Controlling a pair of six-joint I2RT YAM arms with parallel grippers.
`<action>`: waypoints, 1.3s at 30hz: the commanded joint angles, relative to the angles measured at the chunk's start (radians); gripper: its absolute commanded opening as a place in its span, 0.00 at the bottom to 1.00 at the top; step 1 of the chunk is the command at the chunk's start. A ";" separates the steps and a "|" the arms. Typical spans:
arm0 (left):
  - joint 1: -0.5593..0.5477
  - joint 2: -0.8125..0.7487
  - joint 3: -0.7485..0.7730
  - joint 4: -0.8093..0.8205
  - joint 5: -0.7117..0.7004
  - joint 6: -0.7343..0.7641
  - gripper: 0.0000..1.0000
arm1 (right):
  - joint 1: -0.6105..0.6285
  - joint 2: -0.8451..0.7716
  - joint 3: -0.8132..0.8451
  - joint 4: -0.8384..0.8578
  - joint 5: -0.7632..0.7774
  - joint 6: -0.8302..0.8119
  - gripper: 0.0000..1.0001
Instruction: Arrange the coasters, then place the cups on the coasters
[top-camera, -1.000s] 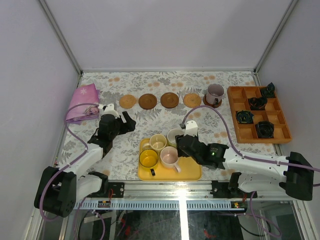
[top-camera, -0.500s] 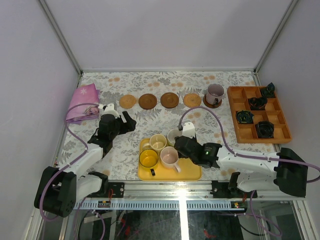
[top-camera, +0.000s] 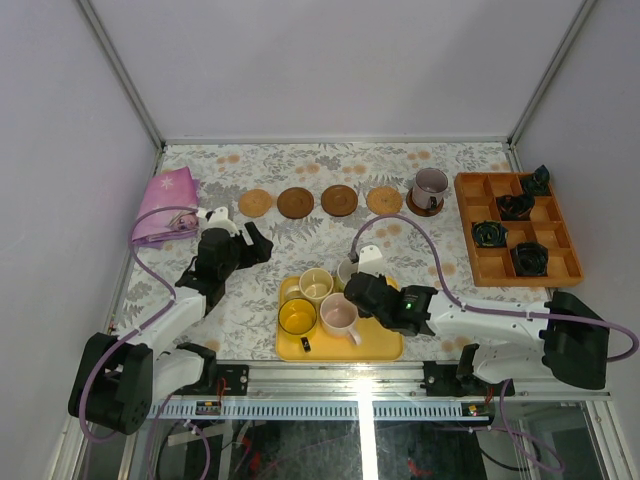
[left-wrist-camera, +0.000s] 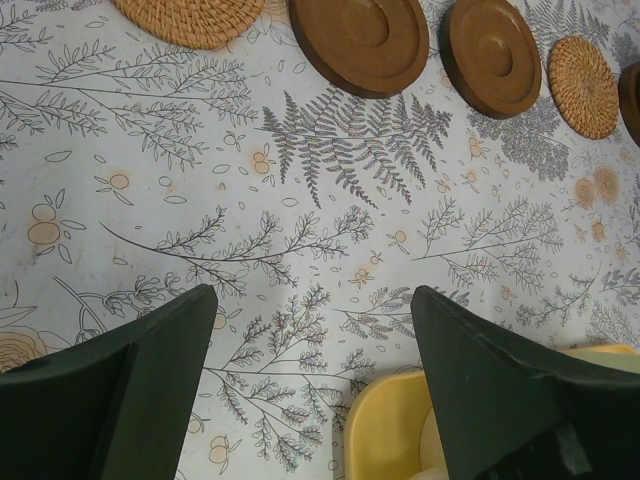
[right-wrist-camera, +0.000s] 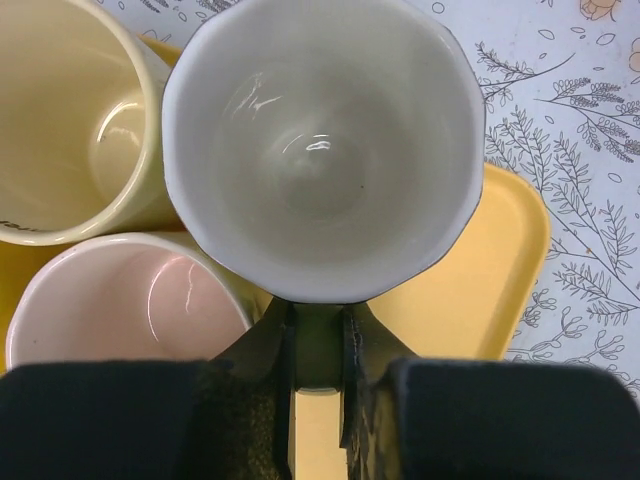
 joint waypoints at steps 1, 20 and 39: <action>-0.004 0.000 -0.012 0.062 0.000 -0.006 0.79 | 0.003 -0.003 0.035 0.010 0.013 0.005 0.00; -0.004 0.009 0.001 0.059 -0.005 -0.002 0.79 | 0.004 -0.170 0.056 0.056 0.311 -0.102 0.00; -0.002 0.043 0.008 0.060 -0.007 0.006 0.79 | -0.453 0.129 0.339 0.230 0.142 -0.373 0.00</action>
